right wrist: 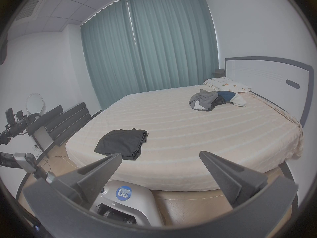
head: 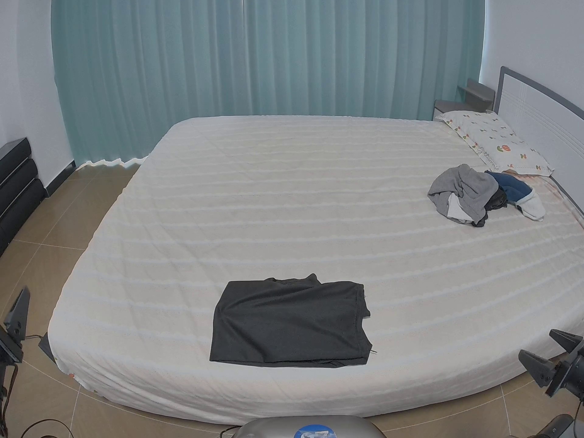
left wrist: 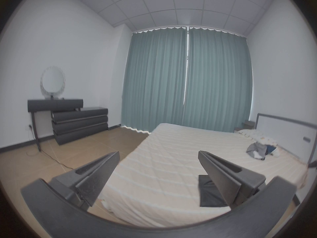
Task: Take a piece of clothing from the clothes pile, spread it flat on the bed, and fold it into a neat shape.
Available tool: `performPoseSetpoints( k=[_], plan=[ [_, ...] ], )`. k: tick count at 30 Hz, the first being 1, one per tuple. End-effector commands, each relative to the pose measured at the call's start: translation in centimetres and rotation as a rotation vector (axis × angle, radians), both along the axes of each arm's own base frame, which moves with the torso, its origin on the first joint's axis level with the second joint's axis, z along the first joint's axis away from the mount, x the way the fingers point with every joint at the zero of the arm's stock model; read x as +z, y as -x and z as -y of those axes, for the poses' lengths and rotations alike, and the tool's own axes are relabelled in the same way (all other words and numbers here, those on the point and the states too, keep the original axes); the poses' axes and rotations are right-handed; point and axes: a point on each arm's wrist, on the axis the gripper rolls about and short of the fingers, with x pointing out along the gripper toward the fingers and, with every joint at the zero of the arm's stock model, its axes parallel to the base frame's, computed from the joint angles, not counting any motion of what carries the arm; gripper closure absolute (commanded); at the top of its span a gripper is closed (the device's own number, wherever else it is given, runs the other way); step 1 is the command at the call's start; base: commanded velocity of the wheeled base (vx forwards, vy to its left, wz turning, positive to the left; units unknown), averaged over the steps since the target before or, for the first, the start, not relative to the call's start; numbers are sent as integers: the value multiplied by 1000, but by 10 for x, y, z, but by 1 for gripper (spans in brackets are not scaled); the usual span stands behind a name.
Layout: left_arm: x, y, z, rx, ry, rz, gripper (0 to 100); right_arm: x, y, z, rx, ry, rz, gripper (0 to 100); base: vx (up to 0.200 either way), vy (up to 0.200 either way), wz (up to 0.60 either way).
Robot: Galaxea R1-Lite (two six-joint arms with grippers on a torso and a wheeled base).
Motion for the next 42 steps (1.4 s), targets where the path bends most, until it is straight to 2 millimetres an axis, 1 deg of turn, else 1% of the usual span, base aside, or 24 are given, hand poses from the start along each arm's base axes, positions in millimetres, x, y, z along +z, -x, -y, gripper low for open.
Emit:
performPoseSetpoints(
  k=[1, 3, 4, 7, 11, 16, 18, 26, 35, 38, 39, 40, 42],
  plan=[
    [-9, 31, -4, 65, -86, 75, 0, 5, 31, 4, 0, -5, 156, 0, 0, 0, 0],
    [-13, 41, -5, 79, -136, 95, 0, 2, 35, 5, -14, 1, 160, 0, 0, 0, 0],
    [-13, 41, -5, 79, -136, 95, 0, 2, 35, 5, -14, 1, 160, 0, 0, 0, 0],
    [-20, 52, -5, 131, -159, 108, 0, -3, 40, 6, -59, 36, 149, 0, 0, 0, 0],
    [-25, 60, -4, 144, -166, 121, 0, -8, 45, 7, -74, 59, 154, 0, 0, 0, 0],
    [-36, 69, -3, 158, -171, 126, 0, -20, 59, 10, -94, 116, 165, 0, 0, 0, 0],
    [-38, 69, -3, 162, -172, 118, 0, -23, 62, 10, -104, 131, 164, 0, 0, 0, 0],
    [-46, 65, -3, 161, -165, 95, 0, -30, 60, 12, -183, 159, 137, 0, 0, 0, 0],
    [-53, 62, -3, 160, -166, 67, 0, -28, 61, 12, -171, 204, 150, 0, 0, 0, 0],
    [-52, 62, -3, 162, -167, 68, 0, -19, 61, 12, -176, 220, 167, 0, 0, 0, 0],
    [-50, 61, -3, 164, -169, 61, 0, -10, 58, 11, -192, 227, 147, 0, 0, 0, 0],
    [-51, 60, -3, 168, -169, 50, 0, -5, 56, 11, -203, 231, 131, 0, 0, 0, 0],
    [-53, 59, -3, 170, -166, 38, 0, -8, 54, 10, -236, 235, 96, 0, 0, 0, 0]
  ],
)
